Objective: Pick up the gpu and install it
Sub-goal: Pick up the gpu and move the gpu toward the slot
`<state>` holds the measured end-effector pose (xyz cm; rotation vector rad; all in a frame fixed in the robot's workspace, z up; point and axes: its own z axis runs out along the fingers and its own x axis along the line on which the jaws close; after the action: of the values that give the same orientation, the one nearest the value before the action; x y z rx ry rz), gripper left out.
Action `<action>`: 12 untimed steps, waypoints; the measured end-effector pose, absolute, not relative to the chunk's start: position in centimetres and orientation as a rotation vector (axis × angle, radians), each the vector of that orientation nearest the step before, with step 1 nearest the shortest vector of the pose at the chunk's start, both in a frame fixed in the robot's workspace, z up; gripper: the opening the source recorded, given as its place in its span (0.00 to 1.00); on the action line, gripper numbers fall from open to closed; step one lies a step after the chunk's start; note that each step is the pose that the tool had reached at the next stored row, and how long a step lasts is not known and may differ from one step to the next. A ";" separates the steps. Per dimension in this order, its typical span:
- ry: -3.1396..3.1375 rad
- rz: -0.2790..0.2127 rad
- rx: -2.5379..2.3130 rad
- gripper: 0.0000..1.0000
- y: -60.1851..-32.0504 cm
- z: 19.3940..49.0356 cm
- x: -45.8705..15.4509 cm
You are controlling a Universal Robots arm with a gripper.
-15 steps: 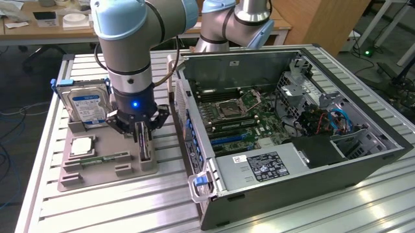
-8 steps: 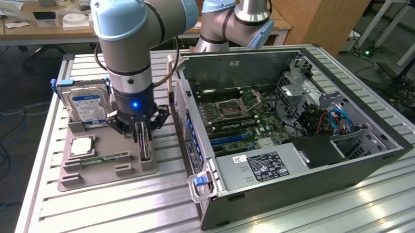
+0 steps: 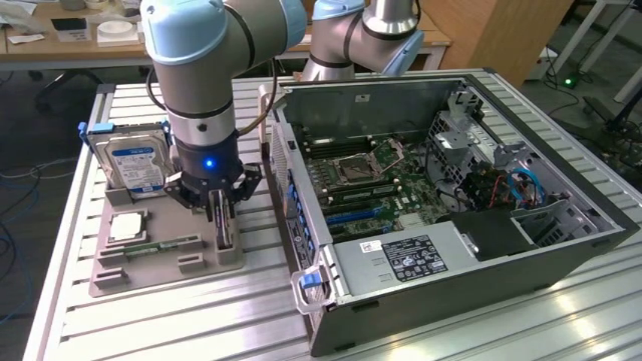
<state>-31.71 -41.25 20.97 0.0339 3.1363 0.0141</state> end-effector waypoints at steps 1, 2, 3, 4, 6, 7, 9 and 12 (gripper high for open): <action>3.136 0.014 0.034 0.41 -41.3 21.0 -31.7; 3.136 0.014 0.034 0.41 -41.3 20.9 -31.7; 3.136 0.014 0.034 0.41 -41.3 20.9 -31.7; 3.136 0.014 0.034 0.41 -41.3 20.9 -31.7; 3.136 0.014 0.034 0.39 -41.3 20.9 -31.7; 3.136 0.014 0.034 0.32 -41.3 20.9 -31.7; 3.136 0.014 0.034 0.32 -41.3 20.9 -31.7; 3.136 0.014 0.034 0.32 -41.3 20.9 -31.7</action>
<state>-31.71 -41.25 20.94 0.0339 3.1363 0.0138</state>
